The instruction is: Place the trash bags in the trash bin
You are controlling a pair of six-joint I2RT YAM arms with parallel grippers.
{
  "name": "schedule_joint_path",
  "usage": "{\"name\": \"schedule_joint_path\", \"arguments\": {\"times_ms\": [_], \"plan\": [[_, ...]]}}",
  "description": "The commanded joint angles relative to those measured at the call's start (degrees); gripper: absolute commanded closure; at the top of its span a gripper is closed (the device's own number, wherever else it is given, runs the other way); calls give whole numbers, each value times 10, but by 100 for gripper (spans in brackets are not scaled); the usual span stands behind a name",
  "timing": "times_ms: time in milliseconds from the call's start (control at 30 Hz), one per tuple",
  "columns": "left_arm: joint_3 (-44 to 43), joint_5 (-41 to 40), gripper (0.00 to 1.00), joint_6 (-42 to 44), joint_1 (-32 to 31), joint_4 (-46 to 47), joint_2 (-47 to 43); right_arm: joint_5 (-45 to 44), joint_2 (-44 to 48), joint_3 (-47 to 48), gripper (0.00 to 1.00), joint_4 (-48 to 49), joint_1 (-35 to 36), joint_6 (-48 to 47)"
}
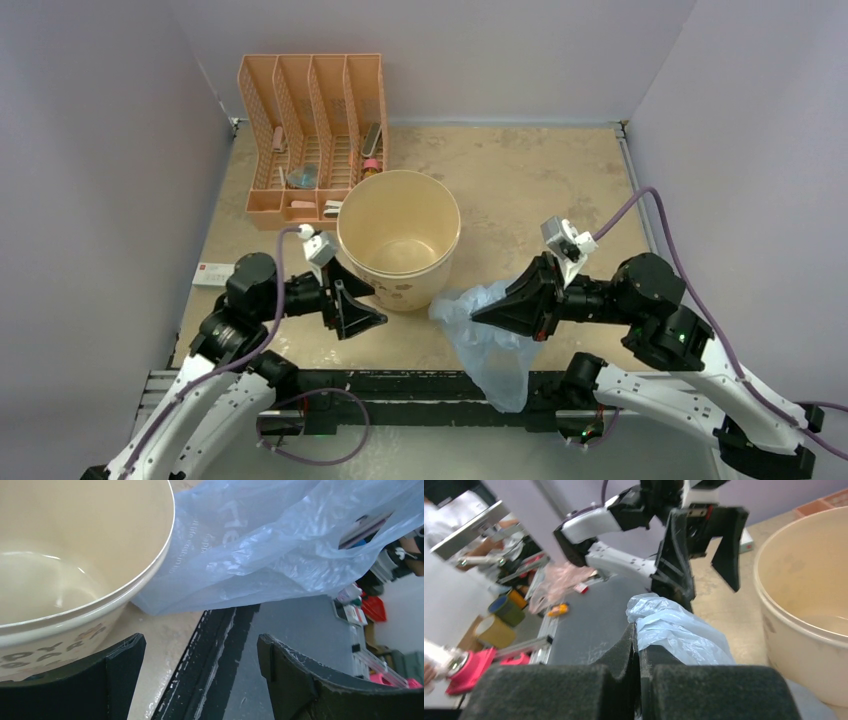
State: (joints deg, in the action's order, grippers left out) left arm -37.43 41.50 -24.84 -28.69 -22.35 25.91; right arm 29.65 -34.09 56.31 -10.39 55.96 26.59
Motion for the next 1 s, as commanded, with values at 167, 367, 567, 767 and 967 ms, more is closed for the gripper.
{"name": "schedule_joint_path", "arguments": {"times_ms": [167,367,567,767,967], "plan": [[38,52,17,-3,-3,130,47,-235,-37,23,100,-22,0,47],[61,-89,13,2,-121,146,44,-285,-60,36,100,0,0,51],[99,-239,12,24,-286,234,101,-340,-77,44,100,-12,1,60],[143,-302,9,59,-353,344,149,-340,-66,40,100,-23,1,63],[262,-345,8,133,-409,541,139,-337,-58,34,100,-28,0,72]]}}
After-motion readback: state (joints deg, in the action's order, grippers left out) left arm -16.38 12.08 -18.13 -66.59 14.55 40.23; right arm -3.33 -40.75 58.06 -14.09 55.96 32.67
